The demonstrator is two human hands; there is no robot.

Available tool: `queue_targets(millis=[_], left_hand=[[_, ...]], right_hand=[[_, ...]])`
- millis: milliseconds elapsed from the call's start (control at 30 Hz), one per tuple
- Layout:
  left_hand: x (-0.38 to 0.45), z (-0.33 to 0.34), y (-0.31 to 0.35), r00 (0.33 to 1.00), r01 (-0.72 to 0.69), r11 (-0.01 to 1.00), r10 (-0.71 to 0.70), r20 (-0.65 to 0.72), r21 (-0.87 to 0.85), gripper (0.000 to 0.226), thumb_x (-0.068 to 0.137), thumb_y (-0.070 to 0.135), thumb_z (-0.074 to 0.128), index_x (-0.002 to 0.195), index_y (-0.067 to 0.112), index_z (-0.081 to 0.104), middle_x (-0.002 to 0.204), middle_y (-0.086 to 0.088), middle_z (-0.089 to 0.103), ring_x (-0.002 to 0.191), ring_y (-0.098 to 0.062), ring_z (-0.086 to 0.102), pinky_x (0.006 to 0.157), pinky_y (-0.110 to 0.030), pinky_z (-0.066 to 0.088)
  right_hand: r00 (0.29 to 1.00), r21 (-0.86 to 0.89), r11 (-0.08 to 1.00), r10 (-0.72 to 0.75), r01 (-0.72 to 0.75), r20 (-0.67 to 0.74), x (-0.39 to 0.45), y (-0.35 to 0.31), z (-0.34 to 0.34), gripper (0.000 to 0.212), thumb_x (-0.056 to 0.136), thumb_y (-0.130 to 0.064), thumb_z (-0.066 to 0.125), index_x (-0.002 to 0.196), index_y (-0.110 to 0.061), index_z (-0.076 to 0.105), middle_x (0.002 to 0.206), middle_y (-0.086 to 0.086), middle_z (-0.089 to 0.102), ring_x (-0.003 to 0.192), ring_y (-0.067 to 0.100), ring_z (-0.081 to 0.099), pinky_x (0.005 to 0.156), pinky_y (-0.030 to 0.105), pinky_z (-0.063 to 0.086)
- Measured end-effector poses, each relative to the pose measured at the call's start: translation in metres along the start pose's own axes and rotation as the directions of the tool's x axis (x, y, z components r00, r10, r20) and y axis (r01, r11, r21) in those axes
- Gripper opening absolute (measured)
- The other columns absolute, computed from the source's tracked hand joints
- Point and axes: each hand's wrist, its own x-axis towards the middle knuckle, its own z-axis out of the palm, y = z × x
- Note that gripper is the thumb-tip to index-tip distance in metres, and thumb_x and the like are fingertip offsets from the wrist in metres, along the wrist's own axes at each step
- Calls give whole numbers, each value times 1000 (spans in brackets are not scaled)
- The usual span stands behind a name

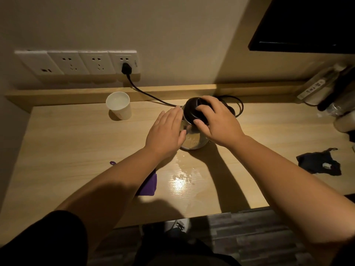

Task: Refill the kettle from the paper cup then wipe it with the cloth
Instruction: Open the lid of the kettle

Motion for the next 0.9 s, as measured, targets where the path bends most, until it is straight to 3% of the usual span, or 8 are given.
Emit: queue_targets(millis=[200, 333, 500, 600, 700, 800, 900], left_hand=[[0, 1, 1, 1000, 20, 1000, -20, 9, -2, 62, 98, 39, 42, 151, 12, 23, 157, -7, 27, 145, -20, 21, 117, -33, 4], [1, 2, 3, 999, 32, 999, -32, 6, -7, 62, 98, 40, 41, 151, 13, 23, 157, -7, 27, 145, -20, 22, 116, -31, 2], [0, 2, 4, 999, 41, 999, -41, 12, -3, 63, 97, 38, 44, 151, 12, 23, 157, -7, 27, 144, -20, 23, 115, -30, 2], [0, 2, 5, 999, 45, 999, -45, 15, 0, 63, 97, 37, 45, 150, 12, 24, 157, -7, 28, 144, -20, 24, 115, -30, 2], [-1, 0, 6, 999, 49, 999, -49, 18, 1, 62, 98, 37, 45, 150, 12, 24, 157, -7, 27, 144, -20, 23, 115, -30, 2], [-2, -3, 5, 999, 39, 999, -39, 21, 8, 63, 98, 38, 43, 151, 12, 23, 158, -7, 26, 144, -20, 22, 115, -31, 2], [-2, -8, 4, 999, 26, 999, -27, 40, 31, 64, 98, 40, 41, 152, 12, 21, 159, -7, 24, 146, -21, 19, 116, -32, 1]], right_hand=[[980, 266, 948, 195, -177, -42, -9, 8, -10, 52, 93, -43, 50, 133, -10, 52, 141, 11, 49, 124, 25, 51, 91, 32, 45], [896, 473, 818, 429, -329, -118, -23, 6, -8, 43, 97, -39, 35, 128, -14, 52, 116, 6, 61, 104, 19, 57, 81, 34, 49], [769, 612, 645, 633, -459, -91, -34, 3, -5, 26, 104, -32, 29, 102, -13, 46, 85, -4, 50, 74, 3, 47, 68, 38, 42], [750, 665, 575, 660, -477, -33, -33, -3, -6, 32, 108, -28, 27, 115, -4, 47, 102, 12, 57, 92, 17, 54, 77, 37, 43], [751, 687, 541, 660, -485, 10, -34, -7, -11, 41, 109, -25, 26, 132, 5, 39, 131, 30, 47, 115, 30, 40, 89, 29, 34], [756, 685, 553, 654, -474, -5, -35, -9, -13, 39, 109, -25, 26, 131, 4, 41, 130, 29, 49, 113, 28, 41, 88, 31, 36], [771, 685, 578, 636, -442, -39, -37, -4, -10, 34, 108, -27, 28, 127, -6, 47, 120, 17, 56, 108, 24, 51, 83, 25, 41]])
